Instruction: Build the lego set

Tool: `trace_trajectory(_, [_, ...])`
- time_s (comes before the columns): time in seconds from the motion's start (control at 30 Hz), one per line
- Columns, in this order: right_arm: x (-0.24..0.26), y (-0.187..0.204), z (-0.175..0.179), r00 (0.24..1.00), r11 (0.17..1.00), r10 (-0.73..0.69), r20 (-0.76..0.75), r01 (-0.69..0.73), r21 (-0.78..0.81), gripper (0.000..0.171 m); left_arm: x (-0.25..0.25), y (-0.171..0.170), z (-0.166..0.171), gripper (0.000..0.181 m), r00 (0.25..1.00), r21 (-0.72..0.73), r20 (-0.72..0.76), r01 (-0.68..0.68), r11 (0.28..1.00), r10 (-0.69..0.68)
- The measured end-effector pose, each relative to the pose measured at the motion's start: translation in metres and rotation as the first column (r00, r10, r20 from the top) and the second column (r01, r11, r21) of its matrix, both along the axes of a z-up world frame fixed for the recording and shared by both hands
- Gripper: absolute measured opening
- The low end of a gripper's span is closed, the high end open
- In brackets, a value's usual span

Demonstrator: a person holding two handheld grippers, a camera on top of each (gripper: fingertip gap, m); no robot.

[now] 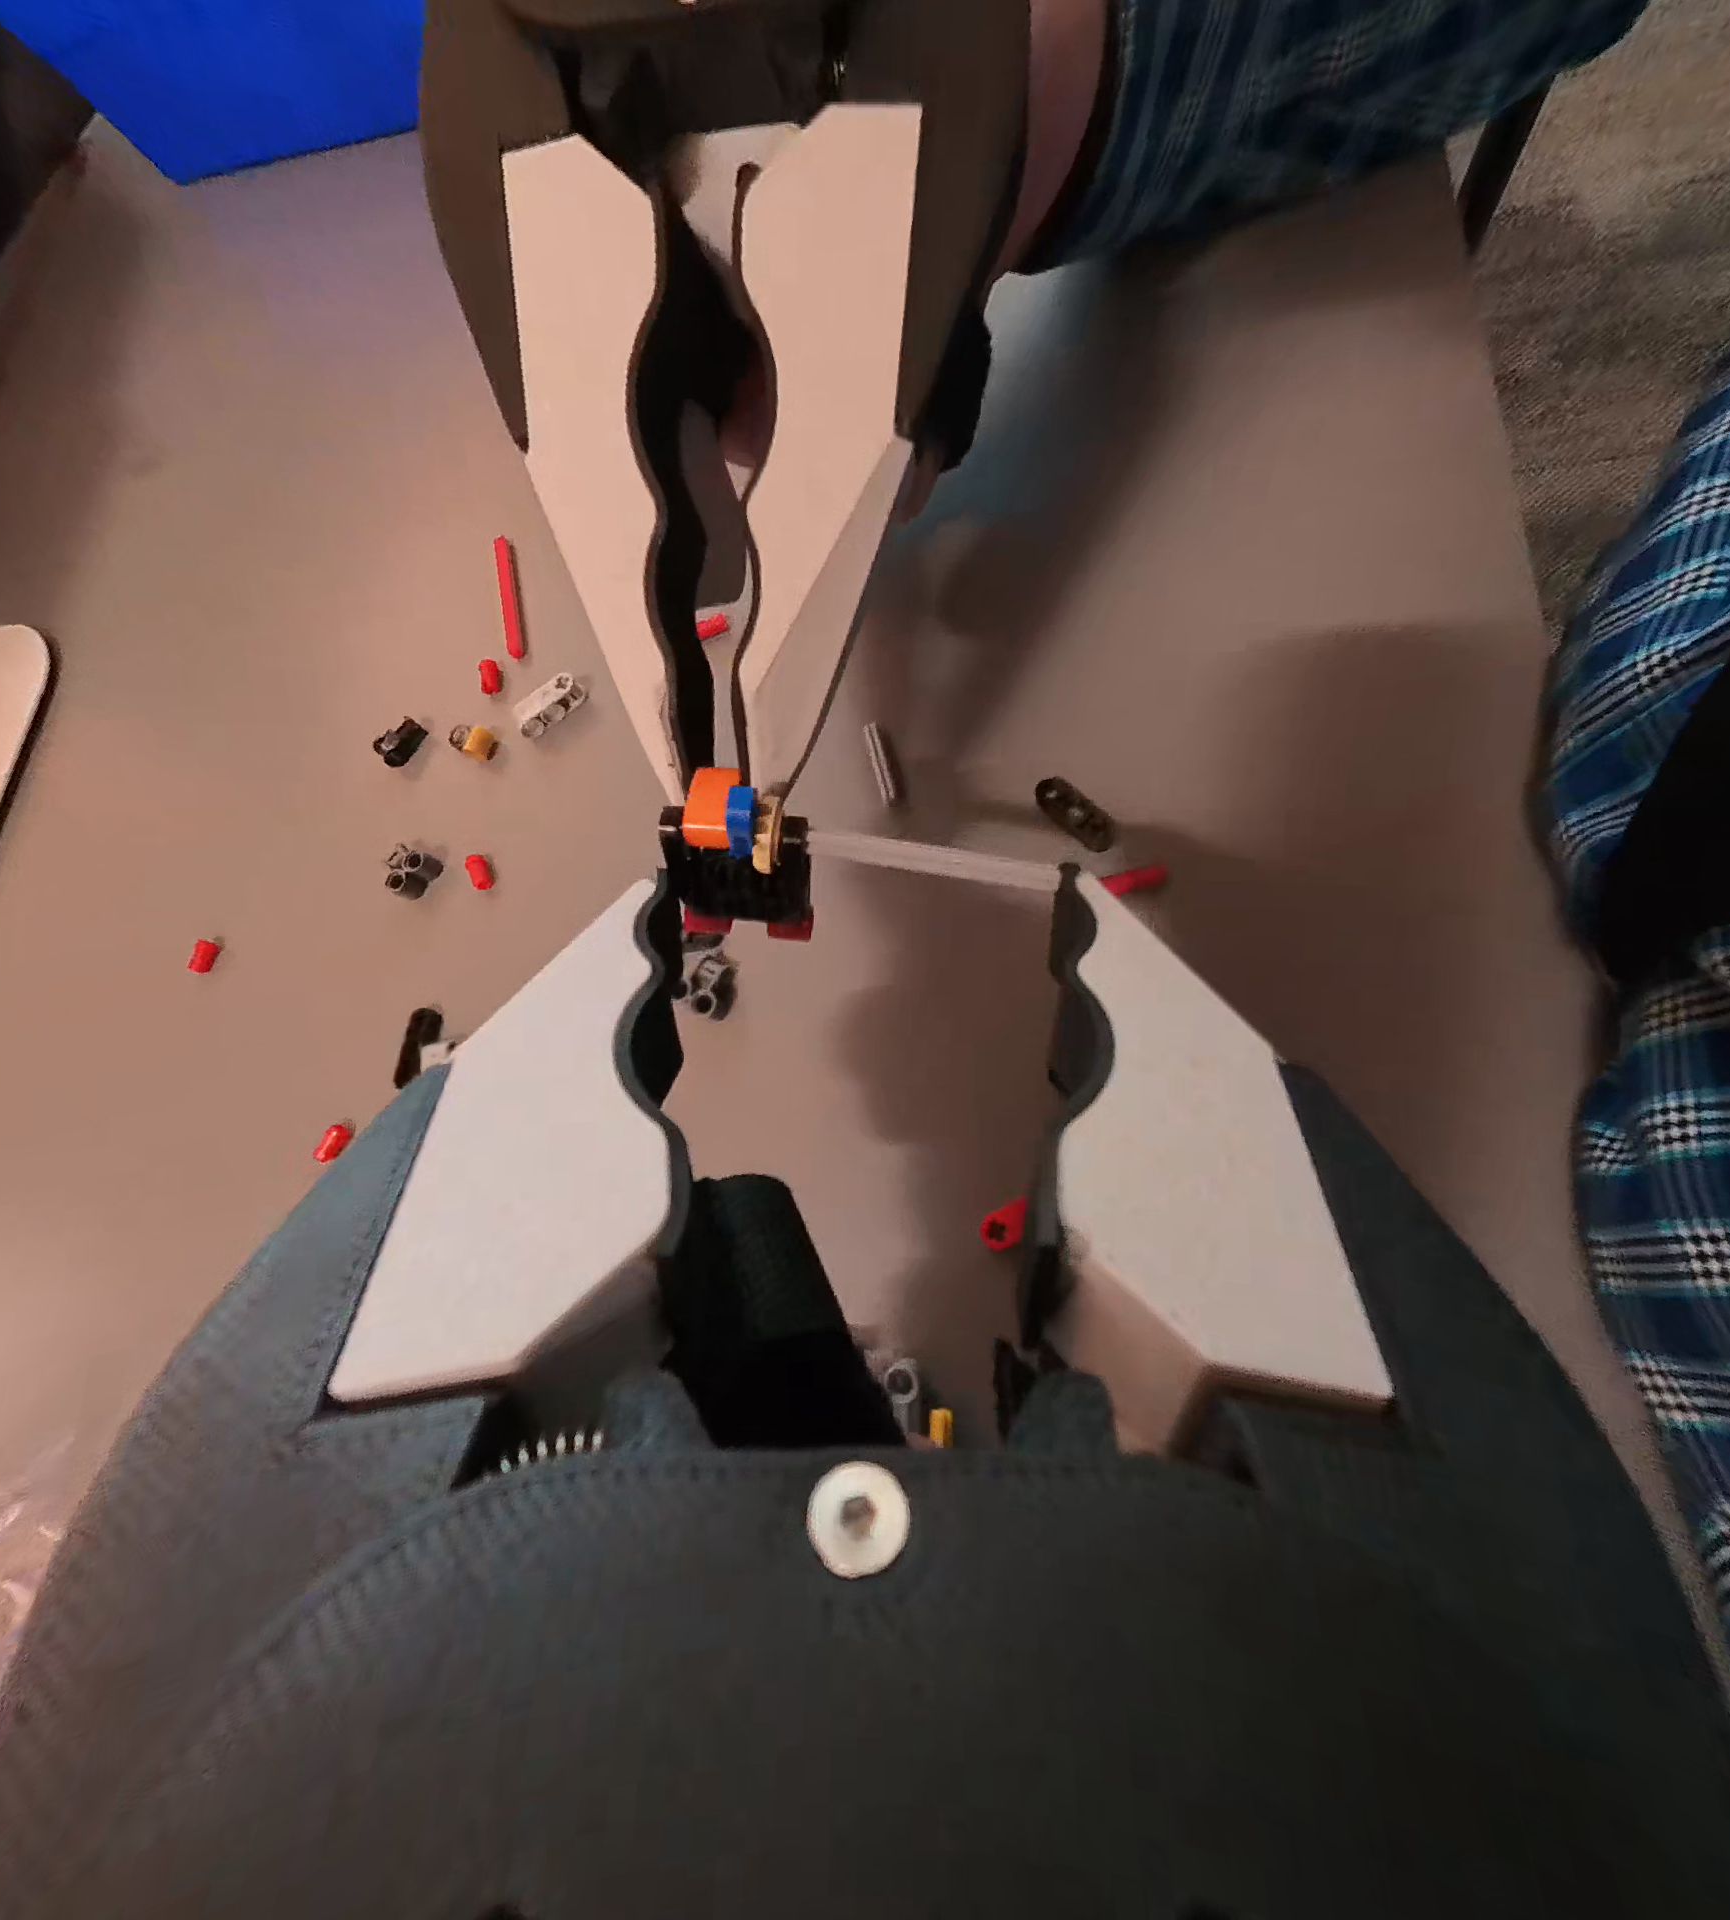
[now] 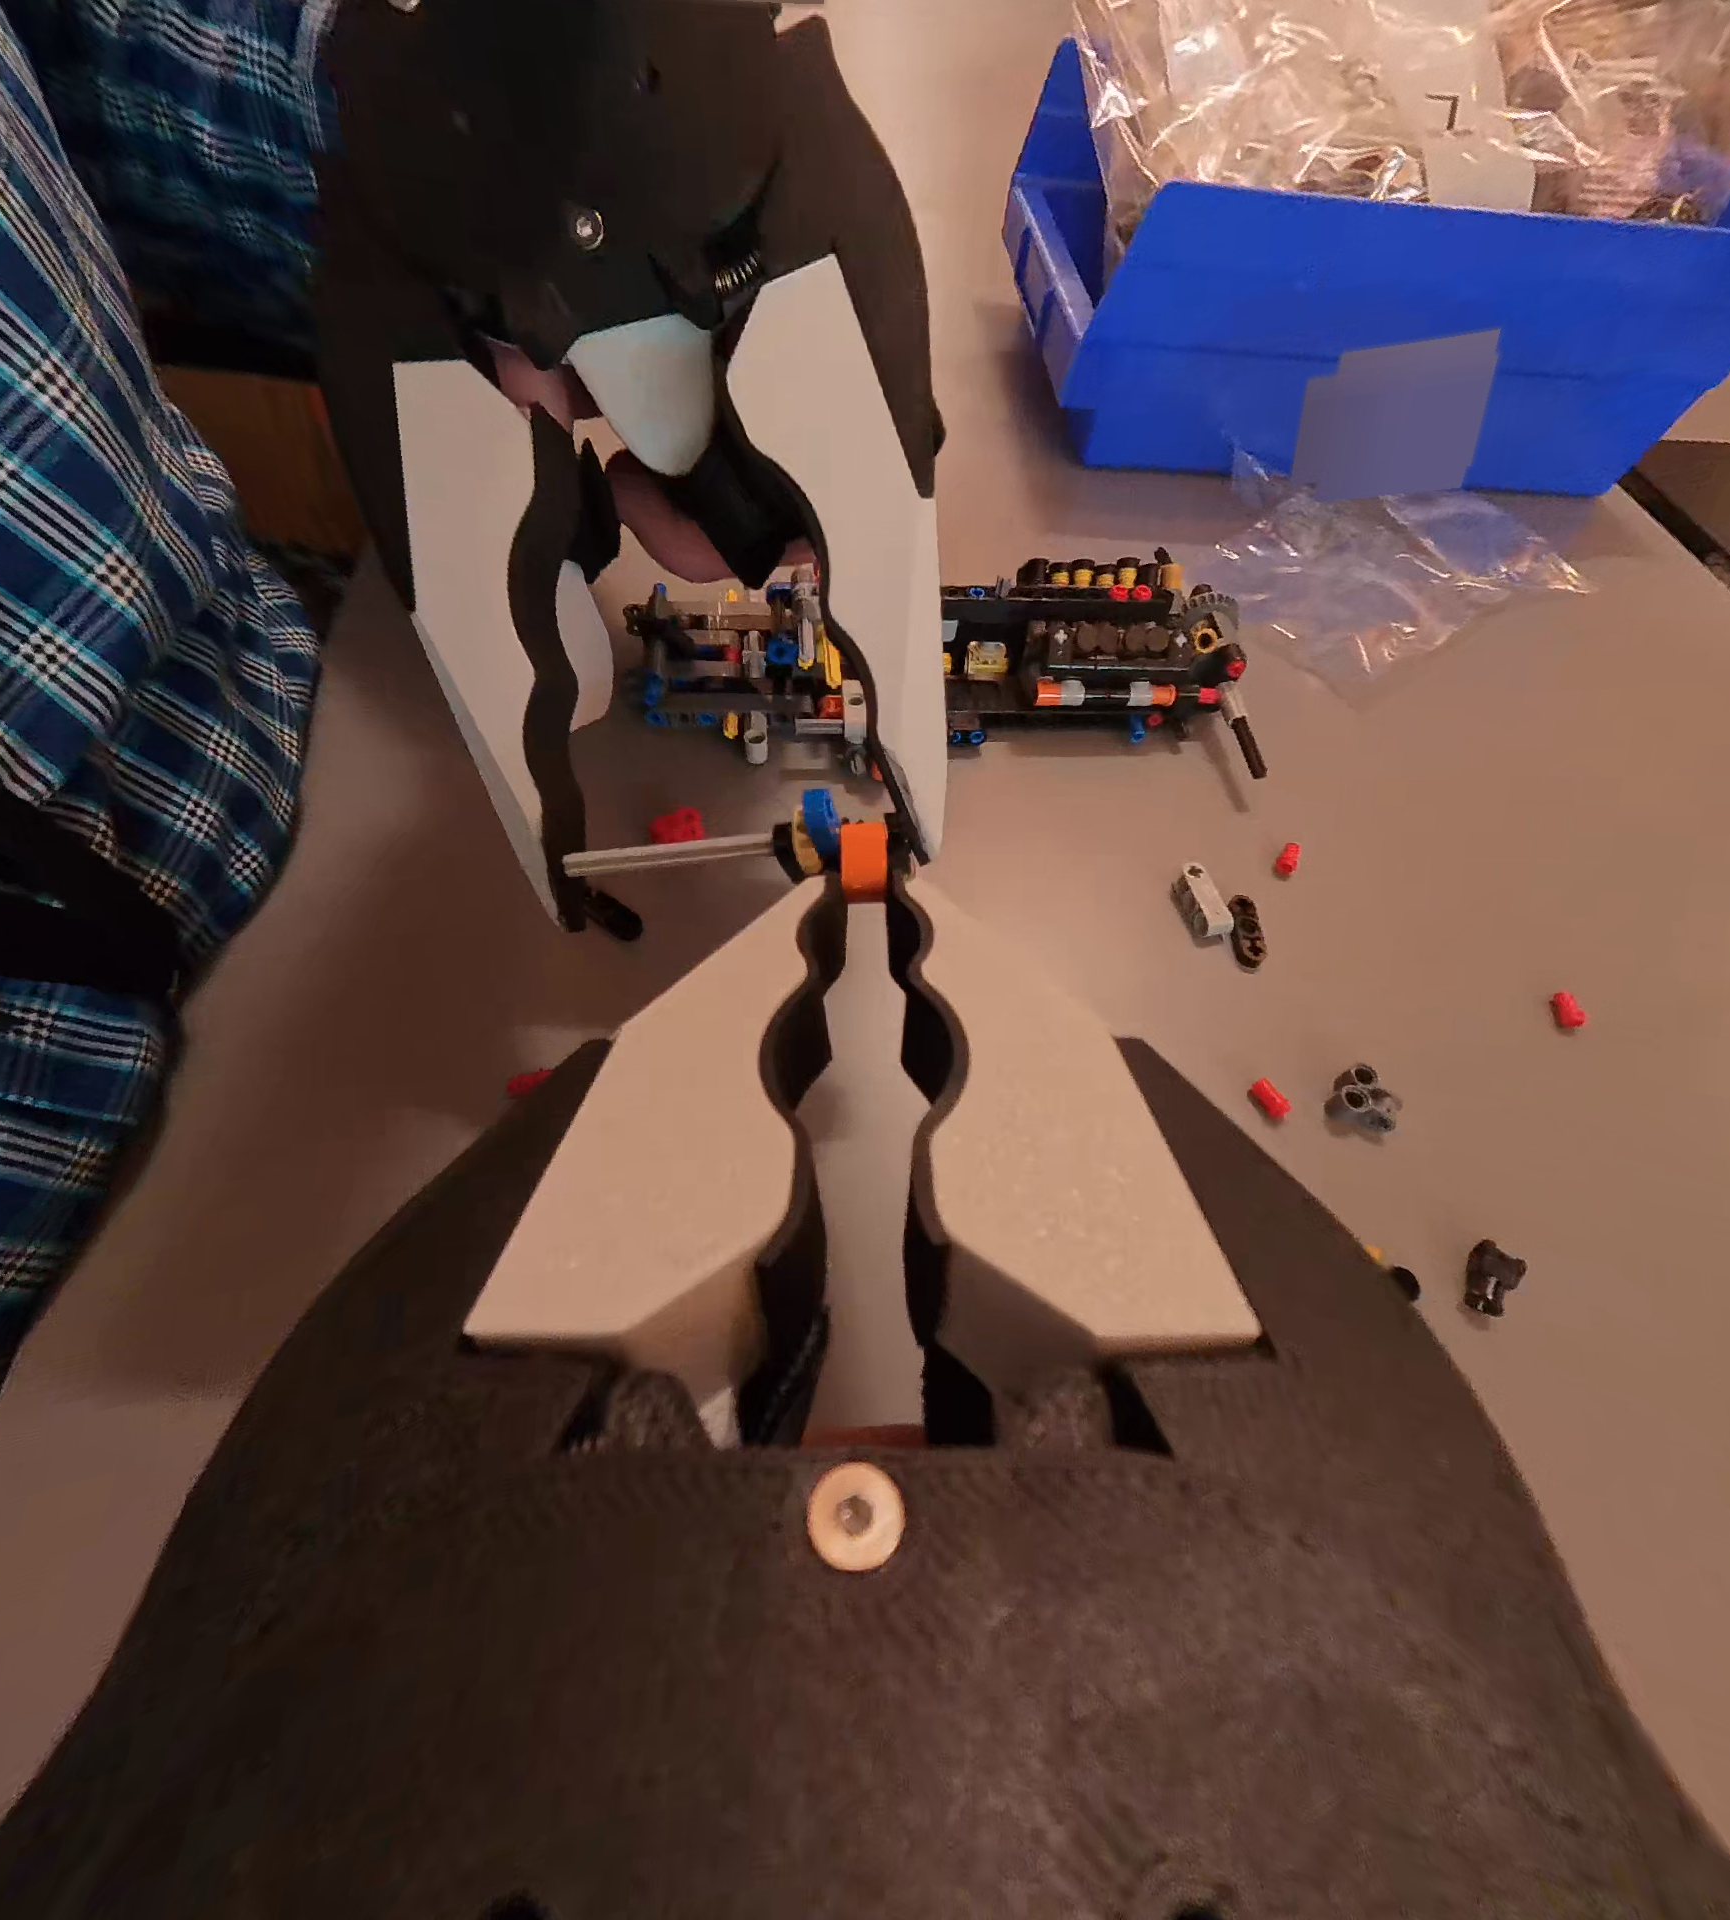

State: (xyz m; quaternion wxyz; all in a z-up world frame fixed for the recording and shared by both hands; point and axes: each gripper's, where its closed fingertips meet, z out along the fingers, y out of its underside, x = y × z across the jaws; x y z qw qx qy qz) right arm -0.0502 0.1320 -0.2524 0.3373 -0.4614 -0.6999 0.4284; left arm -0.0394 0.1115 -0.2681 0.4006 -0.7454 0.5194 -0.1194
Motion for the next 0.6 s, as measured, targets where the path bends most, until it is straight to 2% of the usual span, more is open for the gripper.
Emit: trace_trajectory(0.6, [0.0001, 0.0012, -0.0028, 1.000, 0.996, -0.016, -0.008, 0.017, 0.087, 0.004, -0.0028, -0.0003, -0.0076, 0.069, 0.997, -0.024, -0.079, 0.023, 0.999, -0.025])
